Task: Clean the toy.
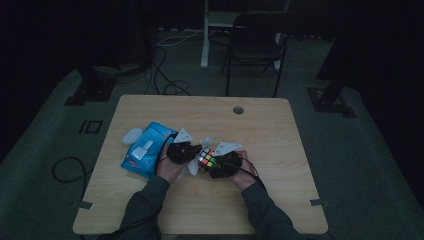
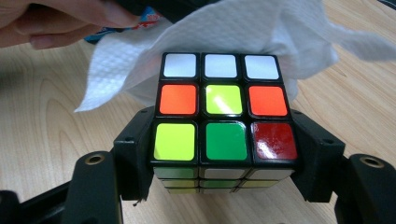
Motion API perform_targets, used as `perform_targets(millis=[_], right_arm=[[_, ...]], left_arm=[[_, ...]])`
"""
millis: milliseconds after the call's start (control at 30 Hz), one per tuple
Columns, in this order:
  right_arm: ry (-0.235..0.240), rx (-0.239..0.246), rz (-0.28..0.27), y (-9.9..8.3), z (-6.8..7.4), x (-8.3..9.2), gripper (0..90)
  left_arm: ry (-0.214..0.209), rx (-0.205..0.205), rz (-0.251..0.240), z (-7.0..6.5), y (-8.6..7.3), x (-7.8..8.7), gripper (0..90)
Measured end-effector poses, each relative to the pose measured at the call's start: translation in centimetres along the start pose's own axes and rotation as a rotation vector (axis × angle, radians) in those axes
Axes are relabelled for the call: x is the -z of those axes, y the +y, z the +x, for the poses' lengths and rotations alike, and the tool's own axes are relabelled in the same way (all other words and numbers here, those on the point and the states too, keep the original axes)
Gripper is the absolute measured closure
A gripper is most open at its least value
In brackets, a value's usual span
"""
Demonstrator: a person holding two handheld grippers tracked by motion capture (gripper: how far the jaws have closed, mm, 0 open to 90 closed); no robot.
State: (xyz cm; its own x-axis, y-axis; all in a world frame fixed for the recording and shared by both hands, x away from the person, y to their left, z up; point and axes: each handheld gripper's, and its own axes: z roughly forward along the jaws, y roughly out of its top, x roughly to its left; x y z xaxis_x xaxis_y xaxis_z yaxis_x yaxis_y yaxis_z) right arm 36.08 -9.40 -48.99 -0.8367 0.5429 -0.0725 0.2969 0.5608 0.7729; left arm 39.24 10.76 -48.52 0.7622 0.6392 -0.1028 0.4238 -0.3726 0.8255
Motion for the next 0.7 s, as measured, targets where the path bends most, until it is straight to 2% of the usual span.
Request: perform_targets(millis=[167,267,700], right_arm=[[0.008,-0.002,0.000,-0.1,-0.1,0.0,34.2],[0.021,-0.011,-0.019,0.0,-0.1,0.2,34.2],[-0.022,-0.048,-0.041,0.0,-1.2,1.1,34.1]], left_arm=[[-0.008,-0.001,0.005,0.1,-0.1,-0.2,88.3],[-0.005,0.006,0.010,0.2,-0.4,-0.5,88.3],[-0.005,-0.001,0.035,-0.3,-1.1,-0.7,88.3]])
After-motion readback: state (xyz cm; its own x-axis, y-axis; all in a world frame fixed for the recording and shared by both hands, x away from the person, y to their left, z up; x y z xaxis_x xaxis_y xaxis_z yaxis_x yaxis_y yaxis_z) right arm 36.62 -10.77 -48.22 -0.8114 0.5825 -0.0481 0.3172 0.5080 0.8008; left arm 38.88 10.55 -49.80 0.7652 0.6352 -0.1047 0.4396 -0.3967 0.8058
